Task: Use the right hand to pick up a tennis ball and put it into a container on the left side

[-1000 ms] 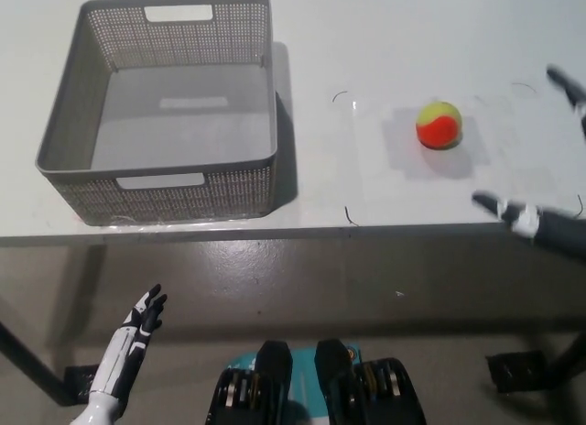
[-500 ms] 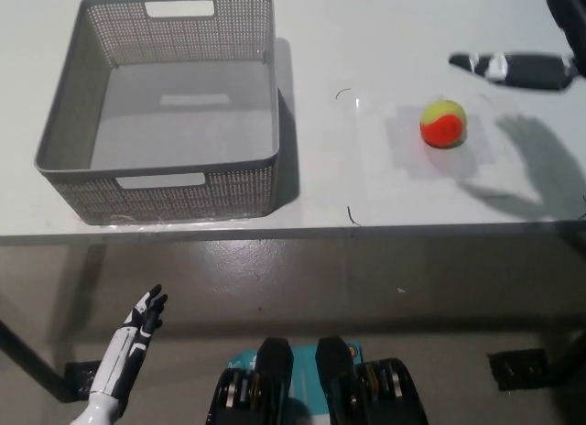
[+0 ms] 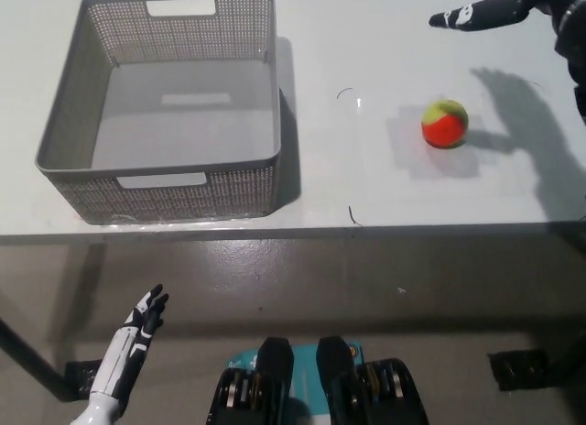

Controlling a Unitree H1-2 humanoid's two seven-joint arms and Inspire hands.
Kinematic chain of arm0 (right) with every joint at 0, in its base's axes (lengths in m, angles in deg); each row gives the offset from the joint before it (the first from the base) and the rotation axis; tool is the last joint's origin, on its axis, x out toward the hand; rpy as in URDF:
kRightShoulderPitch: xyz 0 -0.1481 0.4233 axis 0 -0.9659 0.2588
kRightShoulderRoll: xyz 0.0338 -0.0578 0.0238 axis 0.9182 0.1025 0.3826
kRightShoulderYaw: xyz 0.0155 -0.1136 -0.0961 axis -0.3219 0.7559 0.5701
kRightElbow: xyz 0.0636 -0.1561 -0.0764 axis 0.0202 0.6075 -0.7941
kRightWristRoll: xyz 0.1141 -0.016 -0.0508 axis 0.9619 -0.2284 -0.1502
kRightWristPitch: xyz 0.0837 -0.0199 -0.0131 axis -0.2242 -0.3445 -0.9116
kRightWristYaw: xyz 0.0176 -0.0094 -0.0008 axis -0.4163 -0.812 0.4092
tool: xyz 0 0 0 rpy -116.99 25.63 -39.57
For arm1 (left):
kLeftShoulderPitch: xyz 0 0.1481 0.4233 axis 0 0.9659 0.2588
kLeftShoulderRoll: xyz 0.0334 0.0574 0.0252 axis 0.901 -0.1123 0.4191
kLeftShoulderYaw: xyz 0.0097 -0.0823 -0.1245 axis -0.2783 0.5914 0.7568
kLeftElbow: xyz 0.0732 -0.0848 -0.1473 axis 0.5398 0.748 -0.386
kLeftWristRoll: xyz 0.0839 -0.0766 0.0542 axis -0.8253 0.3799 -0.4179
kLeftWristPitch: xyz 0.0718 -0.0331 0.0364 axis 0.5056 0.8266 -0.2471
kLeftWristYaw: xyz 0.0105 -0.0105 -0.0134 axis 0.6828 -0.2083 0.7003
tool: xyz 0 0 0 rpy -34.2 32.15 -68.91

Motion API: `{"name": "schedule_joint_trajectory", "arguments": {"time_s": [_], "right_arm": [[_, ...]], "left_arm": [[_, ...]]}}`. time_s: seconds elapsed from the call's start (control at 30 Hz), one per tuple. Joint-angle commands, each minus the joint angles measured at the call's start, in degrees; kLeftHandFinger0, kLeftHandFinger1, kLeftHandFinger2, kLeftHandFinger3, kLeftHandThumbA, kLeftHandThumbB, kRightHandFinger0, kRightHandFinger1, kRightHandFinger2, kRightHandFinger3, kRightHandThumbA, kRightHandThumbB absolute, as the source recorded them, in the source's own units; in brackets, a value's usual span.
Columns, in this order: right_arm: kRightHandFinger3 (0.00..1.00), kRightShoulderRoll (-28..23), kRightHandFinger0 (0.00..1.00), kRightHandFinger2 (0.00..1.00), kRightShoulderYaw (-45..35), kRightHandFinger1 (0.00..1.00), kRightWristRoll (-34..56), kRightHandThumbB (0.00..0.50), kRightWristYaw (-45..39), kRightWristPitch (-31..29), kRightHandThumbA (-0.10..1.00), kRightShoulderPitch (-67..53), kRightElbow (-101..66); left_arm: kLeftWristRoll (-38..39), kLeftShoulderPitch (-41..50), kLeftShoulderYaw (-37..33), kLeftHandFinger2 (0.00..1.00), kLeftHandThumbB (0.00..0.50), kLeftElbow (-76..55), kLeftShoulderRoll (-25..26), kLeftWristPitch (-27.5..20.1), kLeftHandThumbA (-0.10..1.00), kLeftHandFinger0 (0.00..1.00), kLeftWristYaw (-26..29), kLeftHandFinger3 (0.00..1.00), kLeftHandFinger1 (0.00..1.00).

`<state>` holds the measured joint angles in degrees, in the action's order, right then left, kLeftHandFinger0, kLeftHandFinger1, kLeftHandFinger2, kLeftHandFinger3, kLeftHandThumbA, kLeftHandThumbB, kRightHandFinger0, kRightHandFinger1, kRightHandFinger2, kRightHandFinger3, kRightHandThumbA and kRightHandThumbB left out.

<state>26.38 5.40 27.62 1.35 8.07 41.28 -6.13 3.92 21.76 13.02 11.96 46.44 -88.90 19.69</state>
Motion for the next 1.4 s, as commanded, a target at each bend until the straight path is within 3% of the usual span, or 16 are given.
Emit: {"name": "schedule_joint_trajectory", "arguments": {"time_s": [0.0, 0.2, 0.7, 0.8, 1.03, 1.17, 1.37], "right_arm": [[1.00, 1.2, 1.00, 1.00, 0.2, 1.00, 1.6, 0.482, -1.4, -1.1, 1.00, 6.5, 6.4], [1.00, 2.4, 1.00, 1.00, 1.2, 1.00, 2.9, 0.495, -2.4, -6.1, 1.00, 9.9, 17.5], [1.00, 6.2, 1.00, 1.00, 2.4, 1.00, 3.7, 0.500, 0.7, -11.4, 1.00, 13.1, 38.2], [1.00, 6.4, 1.00, 1.00, 3.4, 1.00, 3.4, 0.481, 0.9, -12.6, 1.00, 13.4, 40.7], [1.00, 6.6, 1.00, 1.00, 5.8, 1.00, 2.7, 0.497, 1.5, -15.5, 1.00, 13.7, 46.1], [1.00, 7.0, 1.00, 1.00, 6.2, 1.00, 3.0, 0.500, 2.7, -15.8, 1.00, 13.5, 47.5], [1.00, 7.6, 1.00, 1.00, 7.1, 1.00, 3.0, 0.500, 3.2, -16.5, 1.00, 13.4, 48.9]], "left_arm": [[-0.6, -0.5, 0.1, 1.00, 0.296, -0.7, 0.9, -2.4, 1.00, 1.00, 0.0, 1.00, 1.00], [-0.3, -0.5, 0.1, 1.00, 0.298, -0.8, 1.0, -2.3, 1.00, 1.00, -0.3, 1.00, 1.00], [-0.6, -0.6, 0.1, 1.00, 0.292, -1.0, 1.0, -1.9, 1.00, 1.00, -0.3, 1.00, 1.00], [-0.4, -0.6, 0.2, 1.00, 0.292, -0.9, 0.9, -2.1, 1.00, 1.00, -0.3, 1.00, 1.00], [-0.5, -0.6, 0.3, 1.00, 0.289, -0.7, 1.0, -2.3, 1.00, 1.00, -0.2, 1.00, 1.00], [-0.1, -0.7, 0.4, 1.00, 0.314, -0.6, 0.9, -2.0, 1.00, 1.00, -0.4, 1.00, 1.00], [-0.4, -0.4, 0.2, 1.00, 0.292, -0.6, 0.8, -2.5, 1.00, 1.00, -0.4, 1.00, 1.00]]}}
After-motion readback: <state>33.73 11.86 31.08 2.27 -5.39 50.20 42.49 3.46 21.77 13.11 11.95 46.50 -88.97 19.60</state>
